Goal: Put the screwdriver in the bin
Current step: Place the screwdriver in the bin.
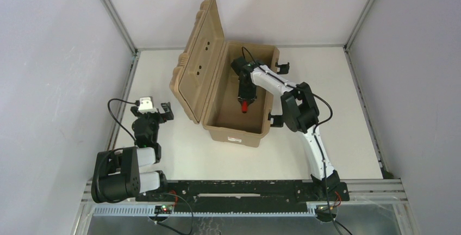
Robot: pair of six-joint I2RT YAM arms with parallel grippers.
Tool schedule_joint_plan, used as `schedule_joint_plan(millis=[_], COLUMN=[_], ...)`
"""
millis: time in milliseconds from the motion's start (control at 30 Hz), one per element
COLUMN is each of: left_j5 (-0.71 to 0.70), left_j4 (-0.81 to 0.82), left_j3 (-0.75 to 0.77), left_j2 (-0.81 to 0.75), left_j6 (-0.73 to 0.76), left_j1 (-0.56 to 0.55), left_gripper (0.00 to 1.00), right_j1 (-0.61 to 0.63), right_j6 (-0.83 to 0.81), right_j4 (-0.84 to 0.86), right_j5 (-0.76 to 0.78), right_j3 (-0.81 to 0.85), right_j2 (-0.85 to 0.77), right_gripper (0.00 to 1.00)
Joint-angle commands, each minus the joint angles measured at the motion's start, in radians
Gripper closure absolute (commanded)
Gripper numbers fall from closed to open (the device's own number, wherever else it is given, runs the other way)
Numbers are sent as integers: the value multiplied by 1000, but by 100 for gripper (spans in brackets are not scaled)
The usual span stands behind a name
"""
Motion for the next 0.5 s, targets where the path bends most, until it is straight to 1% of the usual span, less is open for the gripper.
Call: schedule_joint_plan(millis=[0, 100, 167, 467], left_j5=[-6, -6, -6, -6], left_j4=[34, 34, 33, 33], left_j3=[39, 39, 39, 38], left_j2=[-13, -13, -13, -13], left_j6=[0, 0, 0, -1], left_j1=[-6, -6, -6, -6], left_gripper=[0, 0, 0, 0], right_j1=[1, 0, 1, 16], right_j6=[-15, -15, -16, -27], right_j4=[6, 2, -2, -40], right_j5=[2, 8, 10, 47], right_j3=[-7, -8, -8, 20], right_j2=[-20, -48, -69, -176], right_gripper=[61, 52, 48, 37])
